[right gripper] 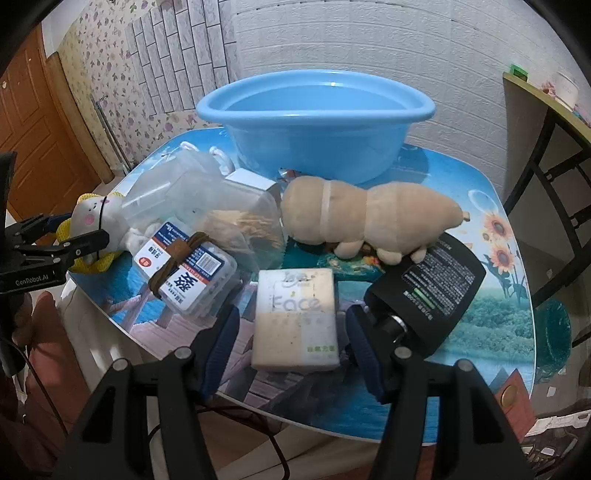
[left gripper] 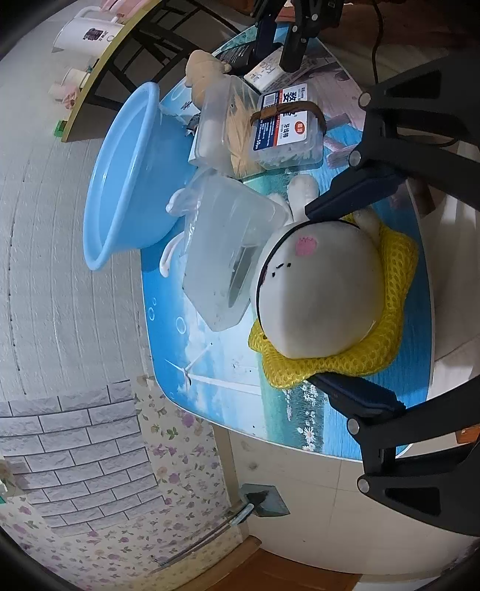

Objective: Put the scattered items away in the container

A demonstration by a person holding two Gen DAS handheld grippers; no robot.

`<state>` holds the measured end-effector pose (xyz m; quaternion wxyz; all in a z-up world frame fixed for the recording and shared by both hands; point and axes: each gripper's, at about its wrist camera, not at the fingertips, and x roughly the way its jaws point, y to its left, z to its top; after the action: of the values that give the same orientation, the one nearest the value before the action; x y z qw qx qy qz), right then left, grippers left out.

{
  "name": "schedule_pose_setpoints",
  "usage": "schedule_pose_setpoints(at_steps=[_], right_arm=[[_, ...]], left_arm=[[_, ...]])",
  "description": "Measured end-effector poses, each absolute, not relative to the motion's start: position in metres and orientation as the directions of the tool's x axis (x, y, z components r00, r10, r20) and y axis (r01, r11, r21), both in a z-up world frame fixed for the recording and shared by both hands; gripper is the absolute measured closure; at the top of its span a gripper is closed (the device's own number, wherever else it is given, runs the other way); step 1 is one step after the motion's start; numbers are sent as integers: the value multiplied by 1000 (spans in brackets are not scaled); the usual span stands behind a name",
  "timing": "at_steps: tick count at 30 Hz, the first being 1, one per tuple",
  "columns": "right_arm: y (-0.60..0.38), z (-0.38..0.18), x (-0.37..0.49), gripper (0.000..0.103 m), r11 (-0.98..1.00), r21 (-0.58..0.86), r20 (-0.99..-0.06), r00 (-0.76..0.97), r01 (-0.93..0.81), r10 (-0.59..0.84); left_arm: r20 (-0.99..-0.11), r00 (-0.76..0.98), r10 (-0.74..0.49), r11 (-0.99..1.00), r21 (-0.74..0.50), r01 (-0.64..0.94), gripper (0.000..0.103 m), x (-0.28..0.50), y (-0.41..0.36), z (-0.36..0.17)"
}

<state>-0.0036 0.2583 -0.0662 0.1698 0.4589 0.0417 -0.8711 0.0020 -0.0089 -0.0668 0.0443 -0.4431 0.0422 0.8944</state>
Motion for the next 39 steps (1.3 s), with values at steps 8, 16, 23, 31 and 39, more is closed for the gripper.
schedule_pose_setpoints(at_steps=[8, 16, 23, 31, 39], right_arm=[[257, -69, -6, 47, -937, 82, -816, -517, 341, -259], [260, -70, -7, 59, -936, 107, -814, -511, 335, -276], [264, -59, -4, 60, -933, 127, -784, -543, 336, -302], [266, -31, 3, 60, -928, 125, -716, -616, 351, -329], [262, -31, 5, 60, -920, 135, -710, -612, 368, -349]], left_arm=[[-824, -564, 52, -991, 27, -132, 20, -4, -7, -80], [-805, -591, 62, -988, 34, -149, 28, 5, -6, -70], [-784, -619, 45, -990, 48, -132, 28, 11, -9, -58], [-746, -665, 35, -988, 74, -135, 28, 17, -5, -38], [-708, -705, 39, -990, 71, -125, 28, 20, -9, -21]])
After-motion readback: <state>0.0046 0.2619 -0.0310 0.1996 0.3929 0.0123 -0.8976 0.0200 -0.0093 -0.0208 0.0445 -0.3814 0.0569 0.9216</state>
